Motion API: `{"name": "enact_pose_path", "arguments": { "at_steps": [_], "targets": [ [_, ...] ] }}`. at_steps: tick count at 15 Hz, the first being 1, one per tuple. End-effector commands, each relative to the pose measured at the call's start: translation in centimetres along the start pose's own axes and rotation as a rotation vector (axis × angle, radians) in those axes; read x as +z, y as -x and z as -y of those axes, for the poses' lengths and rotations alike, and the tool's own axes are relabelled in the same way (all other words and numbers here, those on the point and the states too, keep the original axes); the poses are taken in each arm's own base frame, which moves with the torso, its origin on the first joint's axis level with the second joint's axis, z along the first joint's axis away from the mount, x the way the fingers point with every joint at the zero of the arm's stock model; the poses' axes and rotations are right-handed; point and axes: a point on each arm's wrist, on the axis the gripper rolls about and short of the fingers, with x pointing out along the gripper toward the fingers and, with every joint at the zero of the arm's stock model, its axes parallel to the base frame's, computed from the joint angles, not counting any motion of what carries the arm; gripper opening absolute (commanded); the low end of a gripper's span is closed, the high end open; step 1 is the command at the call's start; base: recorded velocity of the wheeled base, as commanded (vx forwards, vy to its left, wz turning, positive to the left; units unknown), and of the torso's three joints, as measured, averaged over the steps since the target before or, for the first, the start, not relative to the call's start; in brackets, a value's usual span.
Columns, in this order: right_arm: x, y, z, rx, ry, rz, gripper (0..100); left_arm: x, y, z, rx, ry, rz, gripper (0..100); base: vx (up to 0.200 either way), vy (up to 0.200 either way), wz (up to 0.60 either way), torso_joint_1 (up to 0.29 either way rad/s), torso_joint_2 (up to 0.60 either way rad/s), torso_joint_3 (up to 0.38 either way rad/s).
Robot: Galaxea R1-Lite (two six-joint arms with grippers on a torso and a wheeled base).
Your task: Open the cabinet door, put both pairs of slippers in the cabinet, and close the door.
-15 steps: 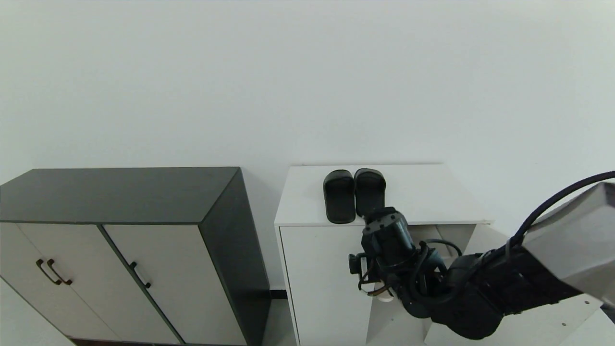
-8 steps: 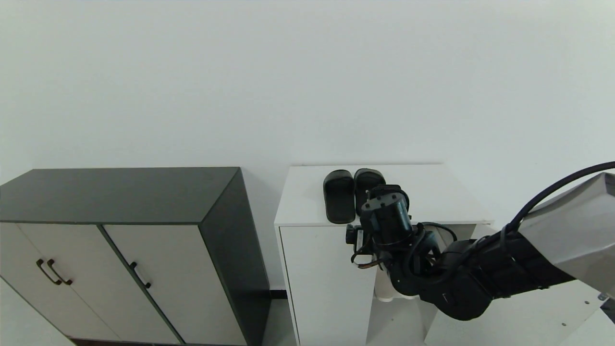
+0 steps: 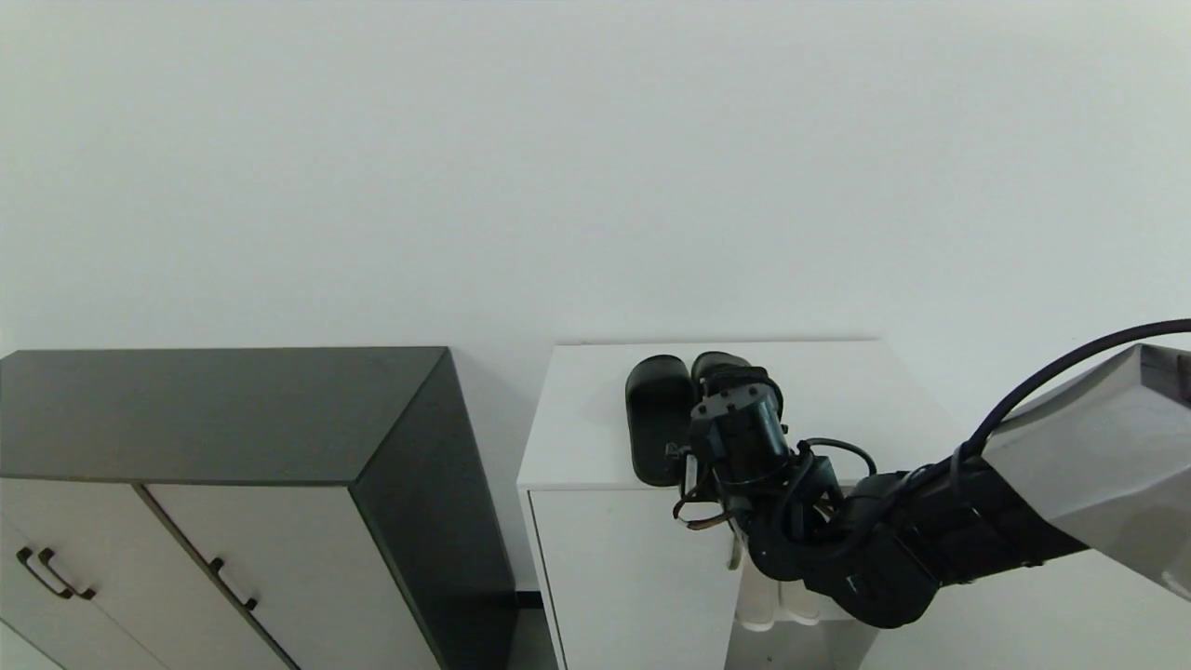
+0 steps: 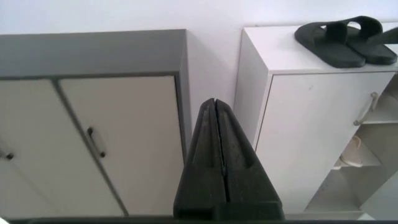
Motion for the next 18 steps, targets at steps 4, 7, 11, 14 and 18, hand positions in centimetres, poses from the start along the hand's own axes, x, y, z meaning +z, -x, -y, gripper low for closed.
{"name": "enact_pose_path", "arguments": {
  "at_steps": [4,7,11,14,18],
  "targets": [
    [-1.5,-1.0,-0.1,0.003,0.036,0.035,100,0.0,0.0,0.0,0.001,0.011,-0.001,0,0.1,0.0,0.0,0.0,0.0,0.001],
    [-2.4,-2.9,0.5,-0.01,0.069,0.092,100,0.0,0.0,0.0,0.001,0.013,-0.001,0,0.0,0.0,0.0,0.0,0.0,0.0],
    [-2.7,-4.1,0.6,-0.016,0.083,0.093,100,0.0,0.0,0.0,0.001,0.013,-0.001,0,0.0,0.0,0.0,0.0,0.0,0.0],
    [-2.6,-6.4,0.6,-0.038,0.082,0.11,100,0.0,0.0,0.0,0.0,0.013,-0.001,0,0.0,0.0,0.0,0.0,0.0,0.0],
    [-2.0,-8.2,0.2,-0.045,0.076,0.143,100,0.0,0.0,0.0,0.0,0.013,-0.001,0,0.0,0.0,0.0,0.0,0.0,0.0]
  ]
}}
